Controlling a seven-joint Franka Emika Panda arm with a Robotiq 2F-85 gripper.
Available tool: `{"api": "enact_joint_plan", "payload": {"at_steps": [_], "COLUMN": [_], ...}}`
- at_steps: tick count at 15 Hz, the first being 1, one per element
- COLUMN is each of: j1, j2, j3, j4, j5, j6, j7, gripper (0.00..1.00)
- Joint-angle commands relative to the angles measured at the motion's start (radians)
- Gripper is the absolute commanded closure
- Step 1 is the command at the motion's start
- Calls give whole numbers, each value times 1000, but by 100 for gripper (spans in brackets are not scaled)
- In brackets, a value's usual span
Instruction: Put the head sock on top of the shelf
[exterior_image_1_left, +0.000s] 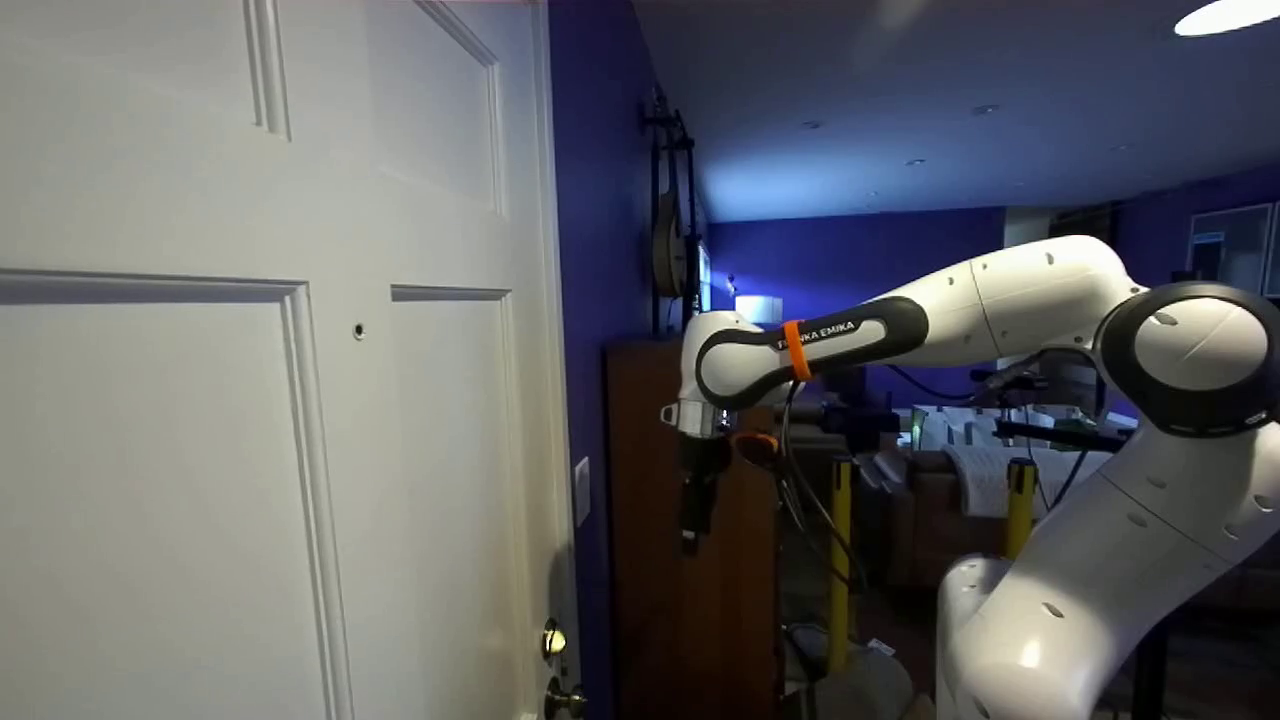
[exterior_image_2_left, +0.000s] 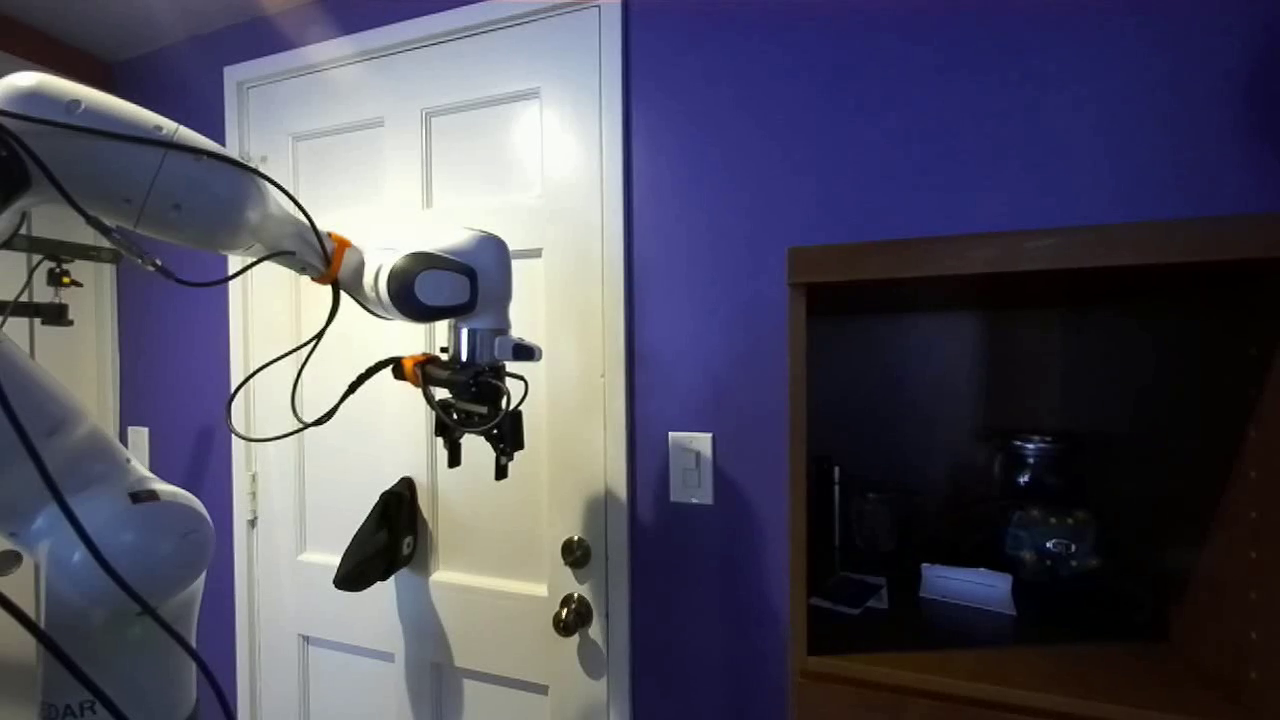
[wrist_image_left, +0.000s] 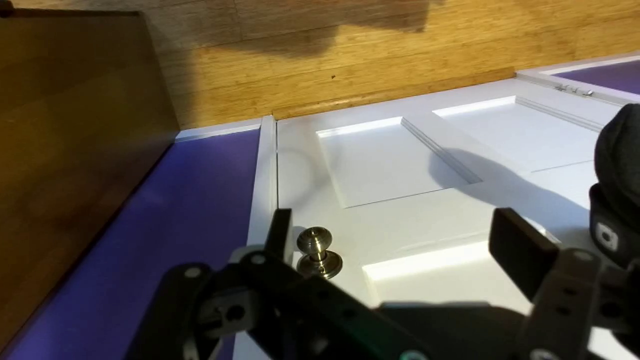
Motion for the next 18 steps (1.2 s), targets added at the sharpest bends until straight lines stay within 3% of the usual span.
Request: {"api": "enact_joint_plan", "payload": {"at_steps": [1, 5, 11, 12, 18], "j1": [46, 138, 253, 226, 245], "j2": [31, 64, 162, 122, 159], "j3": [49, 122, 228, 215, 238], "j4": [-16, -31, -18, -26, -23], "j5": [28, 87, 180, 162, 162], "j6": [-13, 22, 167, 125, 156], "j7": [-27, -27, -40, -15, -21], "gripper": [0, 0, 0, 0, 0]}}
